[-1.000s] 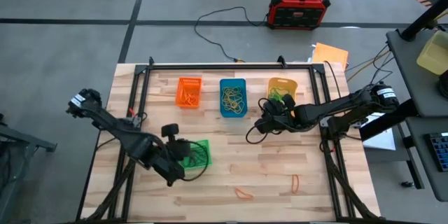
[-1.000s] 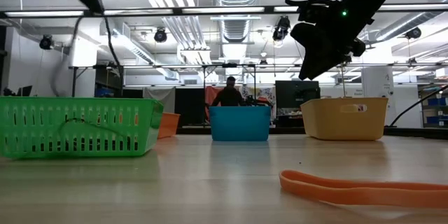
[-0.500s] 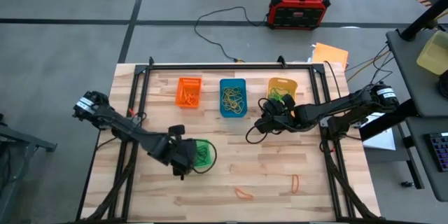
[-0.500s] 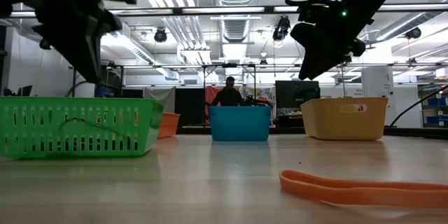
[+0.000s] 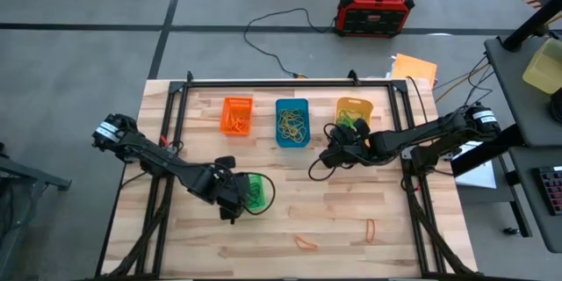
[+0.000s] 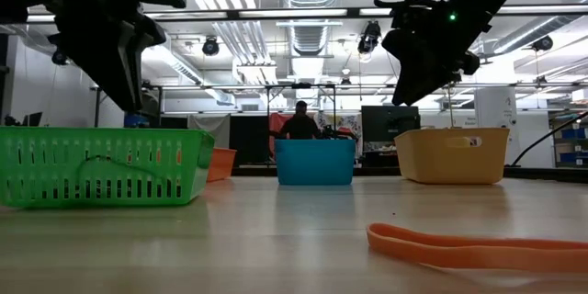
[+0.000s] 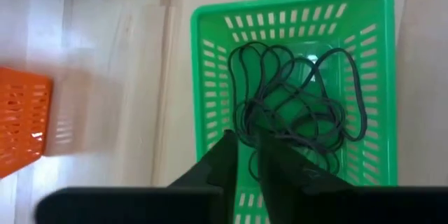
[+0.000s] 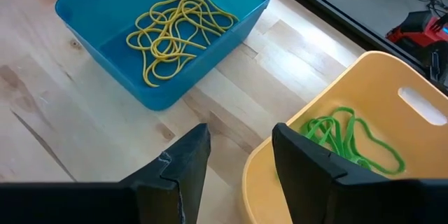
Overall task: Sort rubber bands into baskets
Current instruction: Put the violet rubberband into the green bin, then put the orange rubberband into the orange bin
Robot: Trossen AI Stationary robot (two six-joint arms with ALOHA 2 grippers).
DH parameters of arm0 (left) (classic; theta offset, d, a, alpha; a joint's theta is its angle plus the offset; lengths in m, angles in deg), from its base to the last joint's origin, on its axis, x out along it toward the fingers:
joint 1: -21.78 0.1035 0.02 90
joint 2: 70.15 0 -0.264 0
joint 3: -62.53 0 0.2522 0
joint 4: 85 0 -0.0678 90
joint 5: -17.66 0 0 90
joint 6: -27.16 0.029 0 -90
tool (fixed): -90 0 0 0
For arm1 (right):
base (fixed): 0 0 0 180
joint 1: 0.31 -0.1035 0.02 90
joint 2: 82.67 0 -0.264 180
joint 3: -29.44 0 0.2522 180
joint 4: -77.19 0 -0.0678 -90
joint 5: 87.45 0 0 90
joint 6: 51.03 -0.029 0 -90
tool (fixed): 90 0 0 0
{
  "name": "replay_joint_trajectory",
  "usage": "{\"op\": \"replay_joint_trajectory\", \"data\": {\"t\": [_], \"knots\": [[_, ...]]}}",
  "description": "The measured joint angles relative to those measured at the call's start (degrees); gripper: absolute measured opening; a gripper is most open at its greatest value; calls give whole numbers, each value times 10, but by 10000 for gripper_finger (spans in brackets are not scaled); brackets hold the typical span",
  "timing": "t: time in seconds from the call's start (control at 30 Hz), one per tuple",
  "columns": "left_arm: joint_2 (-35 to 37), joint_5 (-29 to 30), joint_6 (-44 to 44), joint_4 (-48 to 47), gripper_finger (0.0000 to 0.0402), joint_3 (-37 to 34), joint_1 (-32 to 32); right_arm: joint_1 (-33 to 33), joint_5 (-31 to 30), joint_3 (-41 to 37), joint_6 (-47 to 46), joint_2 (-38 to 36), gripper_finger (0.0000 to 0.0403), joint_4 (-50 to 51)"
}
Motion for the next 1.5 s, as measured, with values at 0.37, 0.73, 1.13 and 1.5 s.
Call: {"op": "replay_joint_trajectory", "data": {"t": [0.37, 0.73, 1.13, 1.5], "knots": [[1, 32, 61, -2, 149, 3, 1, -56, 23, 0, 35, 0, 152, -30], [45, 96, 314, 191, 156, -13, 1, -205, 192, 11, 187, 71, 152, -239], [140, 77, 370, 256, 155, -59, 3, -276, 195, 220, 125, 266, 180, -97], [154, 77, 368, 276, 155, -93, 3, -326, 246, 419, 12, 398, 214, 88]]}}
